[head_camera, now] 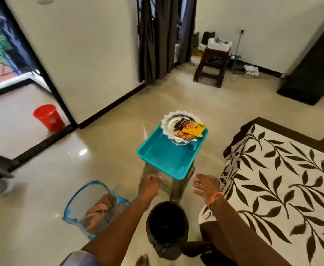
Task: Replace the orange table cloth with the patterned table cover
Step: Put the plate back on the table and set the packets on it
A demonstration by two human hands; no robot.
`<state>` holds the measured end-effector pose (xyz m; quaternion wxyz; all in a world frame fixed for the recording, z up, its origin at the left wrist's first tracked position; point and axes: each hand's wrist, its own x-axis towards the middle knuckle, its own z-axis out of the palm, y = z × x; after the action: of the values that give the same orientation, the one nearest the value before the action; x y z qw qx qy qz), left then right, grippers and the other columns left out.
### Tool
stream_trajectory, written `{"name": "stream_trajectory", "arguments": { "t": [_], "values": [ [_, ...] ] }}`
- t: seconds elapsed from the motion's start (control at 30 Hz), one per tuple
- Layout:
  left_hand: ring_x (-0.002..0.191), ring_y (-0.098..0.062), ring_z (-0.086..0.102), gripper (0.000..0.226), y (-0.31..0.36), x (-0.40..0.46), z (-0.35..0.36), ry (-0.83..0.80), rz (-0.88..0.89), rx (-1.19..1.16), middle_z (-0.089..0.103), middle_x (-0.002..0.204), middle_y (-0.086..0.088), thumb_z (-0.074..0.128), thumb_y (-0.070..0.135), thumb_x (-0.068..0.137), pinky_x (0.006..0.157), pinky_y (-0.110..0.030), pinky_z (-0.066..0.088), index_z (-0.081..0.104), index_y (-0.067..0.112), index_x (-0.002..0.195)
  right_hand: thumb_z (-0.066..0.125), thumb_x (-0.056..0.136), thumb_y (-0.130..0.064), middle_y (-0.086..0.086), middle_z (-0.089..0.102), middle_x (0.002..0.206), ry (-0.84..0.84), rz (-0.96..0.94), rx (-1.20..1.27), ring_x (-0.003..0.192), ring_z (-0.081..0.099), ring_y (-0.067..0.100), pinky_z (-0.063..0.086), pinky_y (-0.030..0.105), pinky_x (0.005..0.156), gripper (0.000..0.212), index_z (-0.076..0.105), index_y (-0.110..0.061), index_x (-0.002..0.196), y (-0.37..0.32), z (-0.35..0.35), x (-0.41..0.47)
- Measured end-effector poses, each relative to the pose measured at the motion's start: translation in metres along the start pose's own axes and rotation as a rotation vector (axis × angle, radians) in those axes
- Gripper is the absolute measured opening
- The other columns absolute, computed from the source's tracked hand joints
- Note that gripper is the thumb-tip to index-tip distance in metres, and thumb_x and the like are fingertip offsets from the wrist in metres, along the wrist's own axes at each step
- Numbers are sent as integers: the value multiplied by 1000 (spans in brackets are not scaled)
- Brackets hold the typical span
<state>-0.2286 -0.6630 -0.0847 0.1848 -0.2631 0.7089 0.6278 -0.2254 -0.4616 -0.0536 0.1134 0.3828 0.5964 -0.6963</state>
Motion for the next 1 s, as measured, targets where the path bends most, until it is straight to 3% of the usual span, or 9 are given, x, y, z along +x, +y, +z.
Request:
{"name": "stream_trajectory", "arguments": {
  "t": [0.1,0.27,0.33,0.5,0.6,0.67,0.77,0.9,1.0],
  "values": [
    [56,-19,51,27,29,44,9,-43,-18,-41,56,66,-3,68,30,76,56,-32,45,58,11,93,56,93,-9,22,56,95,29,54,35,88,52,33,43,57,98,13,57,3,97,-19,17,43],
    [57,-16,51,20,55,110,34,-11,-43,-134,54,71,-5,65,21,91,56,-32,47,56,7,103,57,94,-16,21,57,91,35,90,102,72,54,29,53,42,70,38,52,9,121,-43,36,130],
    [70,-18,59,25,61,139,51,7,-64,-126,61,88,-9,63,24,93,61,-31,54,57,7,110,55,95,-18,20,56,89,33,125,145,64,52,24,53,39,63,40,49,6,126,-54,37,168],
    [82,-22,60,34,75,208,105,54,-151,-188,59,103,-11,63,24,94,69,-34,58,54,5,120,52,97,-21,18,57,90,68,168,181,71,56,26,52,37,61,43,46,3,132,-73,29,268],
    [87,-23,59,39,81,246,135,84,-175,-243,56,107,-11,64,22,93,80,-37,56,49,9,128,53,96,-19,16,56,92,75,180,190,84,59,28,52,40,72,42,47,-2,134,-77,24,319],
    [90,-23,56,43,80,272,151,105,-176,-275,55,106,-8,64,21,93,83,-38,55,46,15,131,54,96,-16,20,55,111,50,184,201,107,58,33,50,42,84,40,48,-3,133,-83,25,349],
    [83,-18,52,57,75,309,167,158,-165,-312,51,117,-8,66,22,91,77,-36,50,37,18,141,53,97,-16,20,48,134,-2,186,207,121,50,38,45,46,99,42,44,-2,136,-91,26,387],
    [91,-20,56,78,73,351,178,172,-196,-436,48,130,-6,68,22,90,77,-39,49,19,21,151,43,101,-14,15,51,127,-89,139,230,98,58,28,41,47,103,33,45,-7,133,-97,24,429],
    [114,-33,59,62,75,375,187,149,-216,-557,52,136,-10,66,10,92,83,-45,53,31,19,142,33,103,-10,10,56,122,-195,95,239,91,60,26,43,49,96,27,44,-11,128,-97,24,451]
  ]
}}
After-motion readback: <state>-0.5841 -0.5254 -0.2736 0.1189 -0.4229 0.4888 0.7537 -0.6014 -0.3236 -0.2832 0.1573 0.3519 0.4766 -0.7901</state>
